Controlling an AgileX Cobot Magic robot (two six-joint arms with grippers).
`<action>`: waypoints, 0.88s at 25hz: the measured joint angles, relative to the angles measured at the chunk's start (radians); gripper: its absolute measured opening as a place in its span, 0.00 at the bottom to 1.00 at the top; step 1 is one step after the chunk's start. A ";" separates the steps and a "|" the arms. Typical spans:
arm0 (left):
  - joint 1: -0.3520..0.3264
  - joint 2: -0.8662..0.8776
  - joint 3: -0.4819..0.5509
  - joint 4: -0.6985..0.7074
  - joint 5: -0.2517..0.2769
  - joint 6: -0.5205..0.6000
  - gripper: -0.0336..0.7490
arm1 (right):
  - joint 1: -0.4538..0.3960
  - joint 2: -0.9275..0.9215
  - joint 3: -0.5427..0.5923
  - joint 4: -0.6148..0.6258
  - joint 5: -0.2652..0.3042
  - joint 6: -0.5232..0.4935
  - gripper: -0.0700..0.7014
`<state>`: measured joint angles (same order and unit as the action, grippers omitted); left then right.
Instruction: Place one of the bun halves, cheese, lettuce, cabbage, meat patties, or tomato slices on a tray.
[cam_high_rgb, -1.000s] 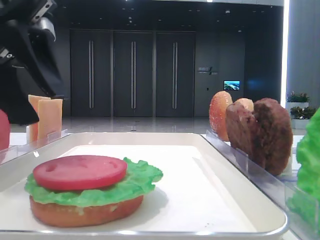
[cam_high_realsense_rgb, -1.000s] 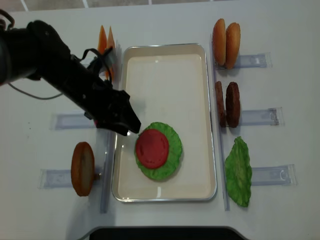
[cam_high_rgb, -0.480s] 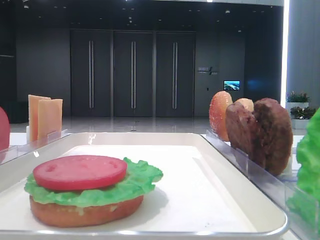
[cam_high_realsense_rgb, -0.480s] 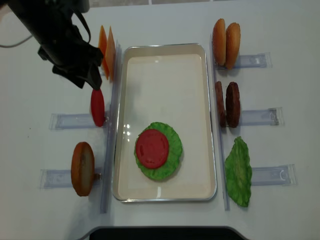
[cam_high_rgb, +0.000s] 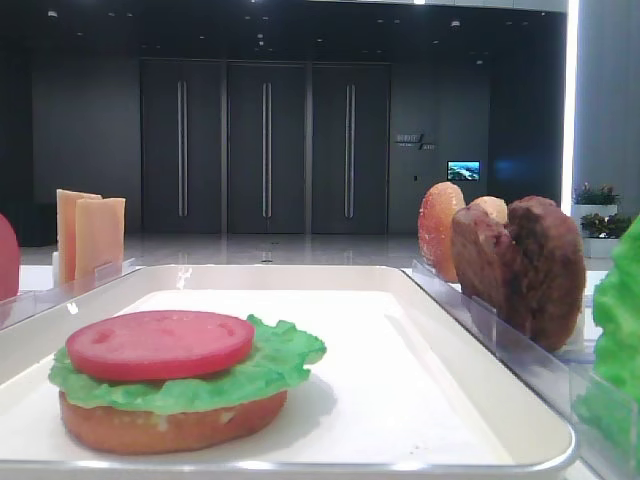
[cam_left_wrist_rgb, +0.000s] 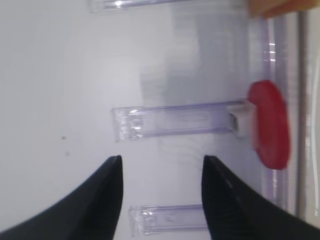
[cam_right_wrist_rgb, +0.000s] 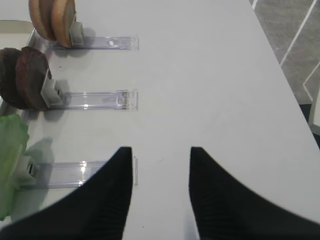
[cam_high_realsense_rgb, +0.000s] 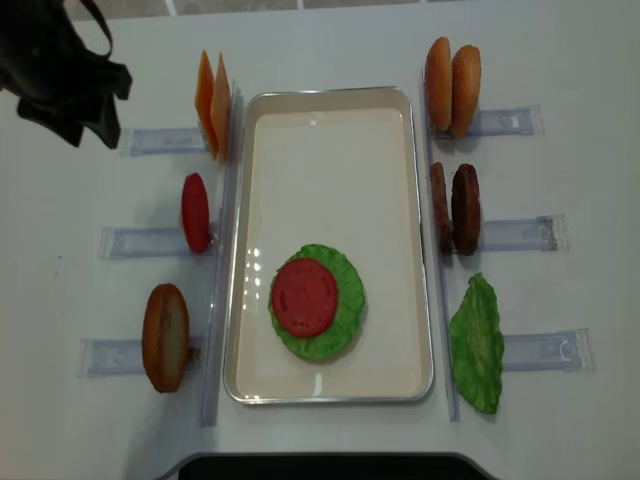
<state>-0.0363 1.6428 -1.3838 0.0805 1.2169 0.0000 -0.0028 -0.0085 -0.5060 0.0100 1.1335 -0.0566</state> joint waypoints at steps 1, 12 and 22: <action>0.025 -0.001 0.000 0.014 0.000 0.000 0.54 | 0.000 0.000 0.000 0.000 0.000 0.000 0.44; 0.068 -0.226 0.166 0.033 0.001 0.000 0.54 | 0.000 0.000 0.000 0.000 0.000 0.000 0.44; 0.068 -0.771 0.607 -0.018 -0.073 0.012 0.54 | 0.000 0.000 0.000 0.000 0.000 0.000 0.44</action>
<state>0.0317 0.8719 -0.7764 0.0621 1.1443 0.0118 -0.0028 -0.0085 -0.5060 0.0100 1.1335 -0.0566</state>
